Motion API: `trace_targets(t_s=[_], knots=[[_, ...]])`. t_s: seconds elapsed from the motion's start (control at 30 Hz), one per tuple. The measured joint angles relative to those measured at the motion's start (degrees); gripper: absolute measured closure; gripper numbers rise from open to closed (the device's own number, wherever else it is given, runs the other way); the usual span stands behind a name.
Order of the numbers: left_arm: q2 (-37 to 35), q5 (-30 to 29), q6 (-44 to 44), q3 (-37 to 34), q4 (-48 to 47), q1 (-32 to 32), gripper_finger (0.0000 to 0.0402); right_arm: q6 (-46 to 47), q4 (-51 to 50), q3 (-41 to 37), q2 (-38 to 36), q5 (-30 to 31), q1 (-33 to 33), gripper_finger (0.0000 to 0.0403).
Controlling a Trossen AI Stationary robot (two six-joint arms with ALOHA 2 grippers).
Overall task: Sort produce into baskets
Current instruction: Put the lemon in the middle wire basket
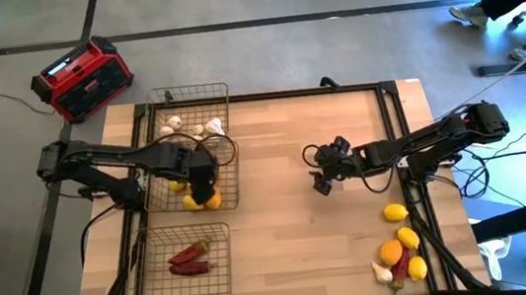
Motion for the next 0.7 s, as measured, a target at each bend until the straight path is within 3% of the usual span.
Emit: trace_targets(t_s=[0.17, 0.47, 0.57, 0.7], knots=[[-1.2, -1.8, 3.2, 1.2, 11.4, -4.1, 0.0178, -3.3, 2.9, 0.1, 0.0, -3.6, 0.0, 0.0100], [-1.1, -3.3, 10.1, -1.0, 35.6, -11.9, 0.0178, -6.5, -0.6, 3.8, -0.5, -19.4, 4.7, 0.0100], [-1.1, -3.6, 12.4, -3.1, 43.3, -12.9, 0.0178, -6.5, -5.7, 6.8, -0.5, -20.5, 8.2, 0.0100], [-1.1, -3.6, 13.3, -4.6, 46.7, -13.6, 0.0178, -4.0, -16.2, 11.0, -0.5, -20.1, 12.6, 0.0100]])
